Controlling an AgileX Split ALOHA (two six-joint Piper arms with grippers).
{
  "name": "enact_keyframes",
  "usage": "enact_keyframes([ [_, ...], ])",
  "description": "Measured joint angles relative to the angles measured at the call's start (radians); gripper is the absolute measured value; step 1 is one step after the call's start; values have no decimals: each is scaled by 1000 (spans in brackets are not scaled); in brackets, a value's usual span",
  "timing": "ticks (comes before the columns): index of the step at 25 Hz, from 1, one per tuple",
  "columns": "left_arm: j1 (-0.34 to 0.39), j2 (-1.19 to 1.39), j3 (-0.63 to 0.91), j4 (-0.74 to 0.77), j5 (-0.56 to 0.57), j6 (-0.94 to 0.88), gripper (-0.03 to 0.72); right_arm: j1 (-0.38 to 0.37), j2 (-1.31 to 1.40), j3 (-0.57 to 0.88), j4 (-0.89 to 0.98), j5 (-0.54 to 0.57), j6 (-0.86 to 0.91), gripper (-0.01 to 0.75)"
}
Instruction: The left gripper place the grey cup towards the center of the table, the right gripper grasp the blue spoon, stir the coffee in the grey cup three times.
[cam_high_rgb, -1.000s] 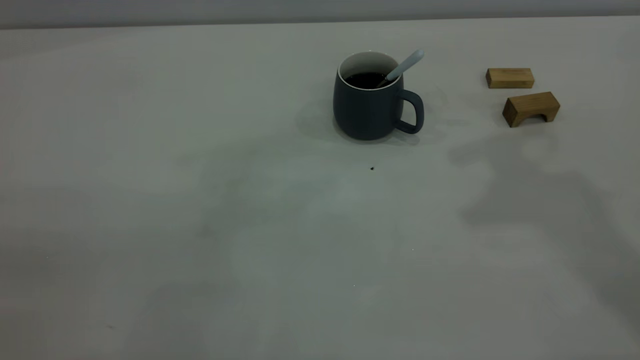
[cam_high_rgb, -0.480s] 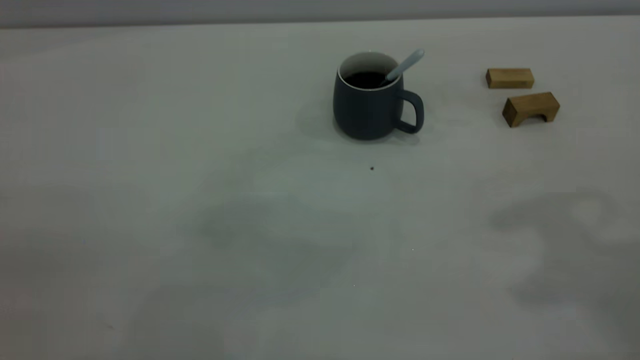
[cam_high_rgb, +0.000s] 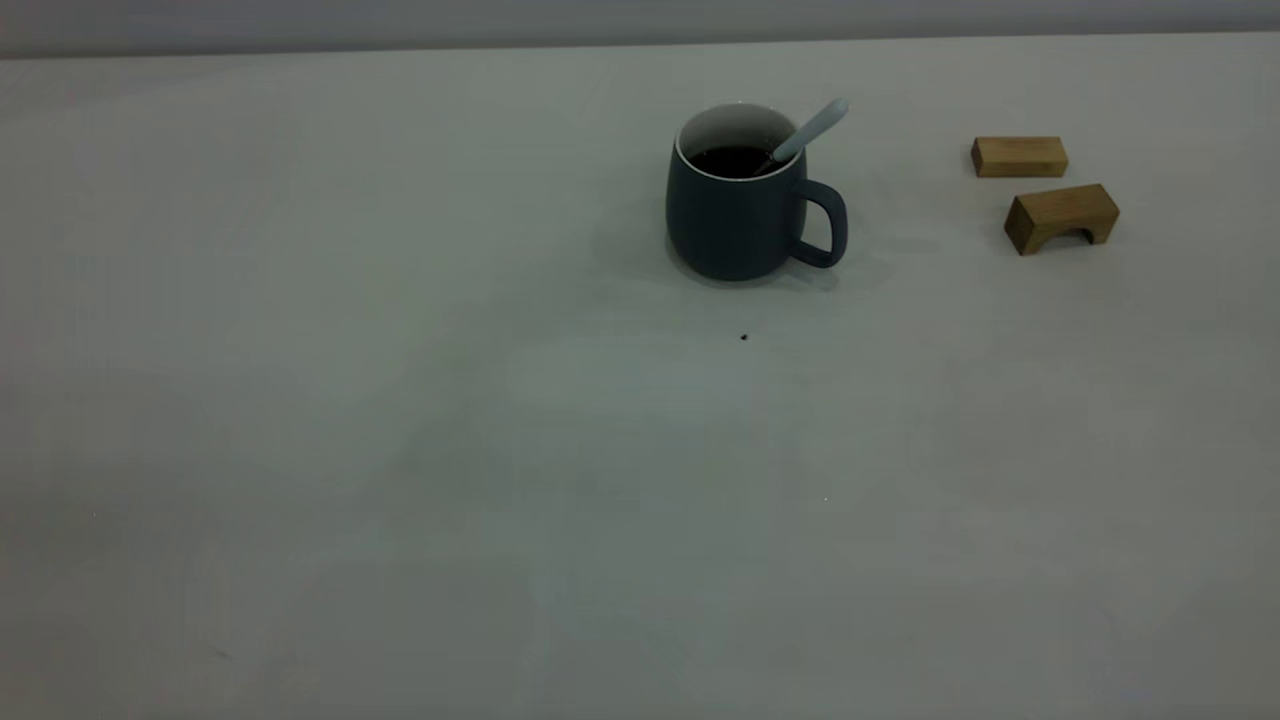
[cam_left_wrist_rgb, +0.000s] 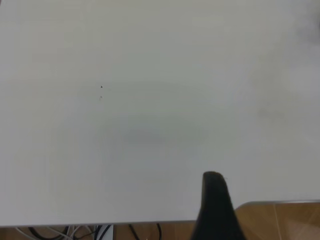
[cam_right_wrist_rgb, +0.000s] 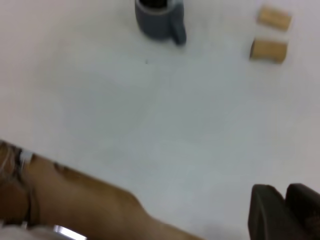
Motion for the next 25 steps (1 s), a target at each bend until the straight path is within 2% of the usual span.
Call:
enact_keyframes([
  [8, 0, 0, 0, 0, 0, 0, 585, -138, -395, 168, -54, -9, 0, 102],
  [16, 0, 0, 0, 0, 0, 0, 585, -151, -523, 378, -52, -26, 0, 111],
  [25, 0, 0, 0, 0, 0, 0, 585, -151, -524, 406, -56, -59, 1, 121],
])
